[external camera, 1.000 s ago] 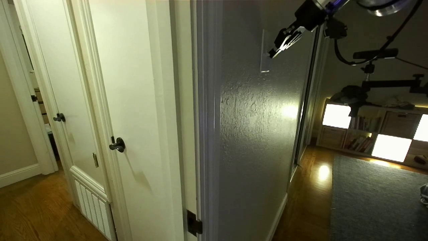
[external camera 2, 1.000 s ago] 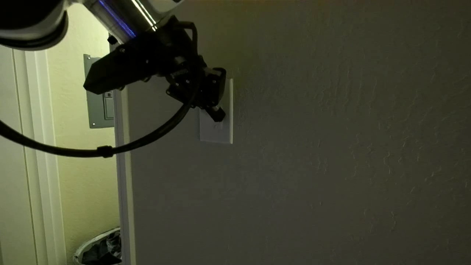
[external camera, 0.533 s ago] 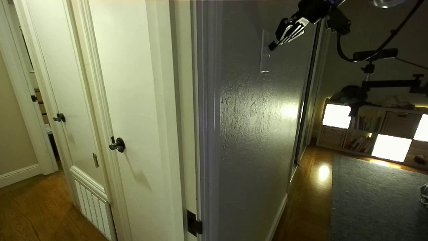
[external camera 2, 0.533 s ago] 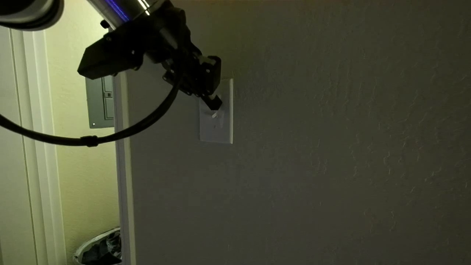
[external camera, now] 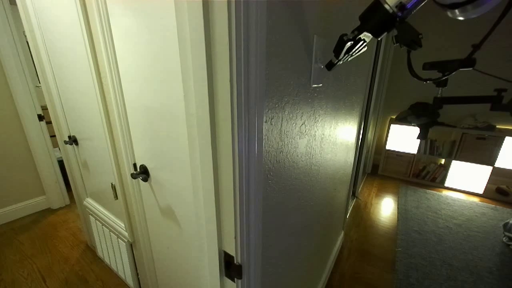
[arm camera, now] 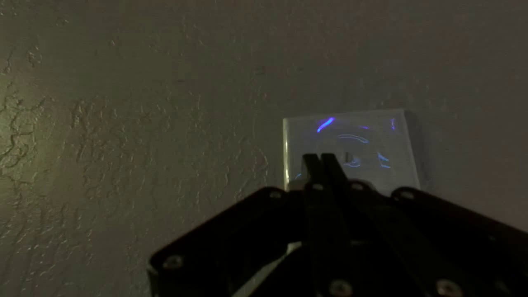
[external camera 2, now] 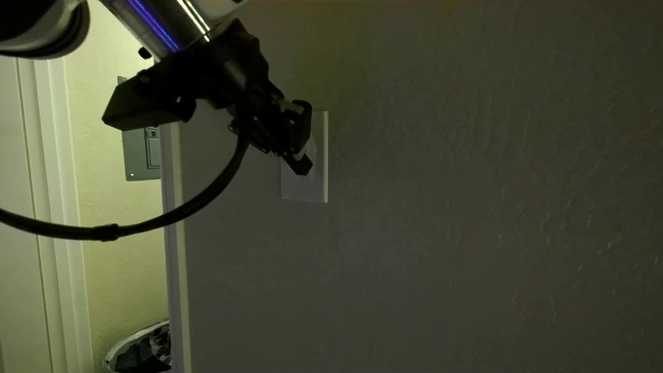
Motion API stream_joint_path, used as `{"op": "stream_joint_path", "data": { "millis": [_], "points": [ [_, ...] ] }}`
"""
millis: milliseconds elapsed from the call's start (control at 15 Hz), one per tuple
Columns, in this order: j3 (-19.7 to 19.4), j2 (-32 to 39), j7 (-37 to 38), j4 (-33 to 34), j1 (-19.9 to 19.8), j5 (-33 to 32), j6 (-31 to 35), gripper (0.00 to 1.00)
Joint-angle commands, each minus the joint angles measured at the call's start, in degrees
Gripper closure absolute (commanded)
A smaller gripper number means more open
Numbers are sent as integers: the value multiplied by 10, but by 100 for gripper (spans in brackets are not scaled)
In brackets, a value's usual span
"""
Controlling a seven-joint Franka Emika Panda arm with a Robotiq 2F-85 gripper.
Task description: Turn on the light switch, turn off the light switch then turn on the light switch
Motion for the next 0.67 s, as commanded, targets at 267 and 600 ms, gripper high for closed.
{"op": "stream_joint_path", "data": {
  "millis": [267, 600],
  "points": [
    [-3, 0, -39, 3, 18, 55, -11, 94],
    [-2, 2, -62, 5, 22, 86, -13, 94]
  ]
}}
